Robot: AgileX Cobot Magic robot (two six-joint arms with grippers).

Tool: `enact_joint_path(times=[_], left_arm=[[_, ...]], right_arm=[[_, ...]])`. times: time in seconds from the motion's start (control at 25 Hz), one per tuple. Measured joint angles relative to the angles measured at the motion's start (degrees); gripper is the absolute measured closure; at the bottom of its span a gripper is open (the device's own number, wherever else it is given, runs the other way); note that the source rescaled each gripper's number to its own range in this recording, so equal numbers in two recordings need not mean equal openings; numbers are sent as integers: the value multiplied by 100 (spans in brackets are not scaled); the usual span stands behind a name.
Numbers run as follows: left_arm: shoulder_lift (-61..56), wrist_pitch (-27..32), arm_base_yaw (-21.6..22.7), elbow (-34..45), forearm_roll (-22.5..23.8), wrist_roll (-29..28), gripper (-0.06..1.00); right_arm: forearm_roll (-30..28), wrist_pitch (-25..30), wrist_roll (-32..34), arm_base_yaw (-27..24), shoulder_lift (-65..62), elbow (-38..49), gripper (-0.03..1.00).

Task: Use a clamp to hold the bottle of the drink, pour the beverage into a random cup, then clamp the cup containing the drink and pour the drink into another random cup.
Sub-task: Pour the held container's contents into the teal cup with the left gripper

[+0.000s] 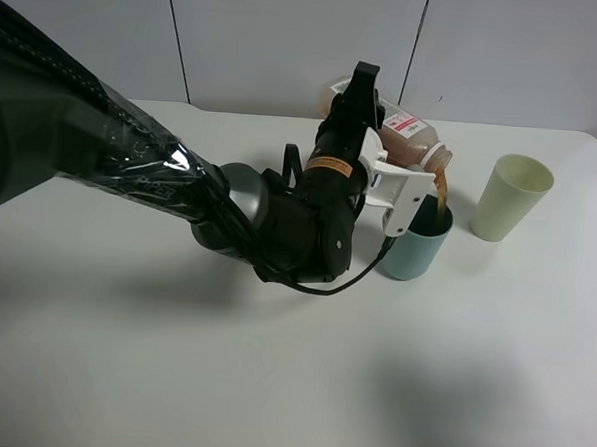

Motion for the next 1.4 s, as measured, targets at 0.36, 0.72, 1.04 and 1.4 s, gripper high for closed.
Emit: enact_joint_path(times=[0.36,0.72,1.04,1.4], left_arm=[[0,-47,0,0,16,116,92],[0,-81,0,0,16,138,92],[0,-81,33,0,16,205,92],[0,-81,52,0,16,309,92]], right_arm=[[0,0,0,0,0,0,16],[0,0,0,0,0,0,16],[0,0,0,0,0,0,16],[0,0,0,0,0,0,16]])
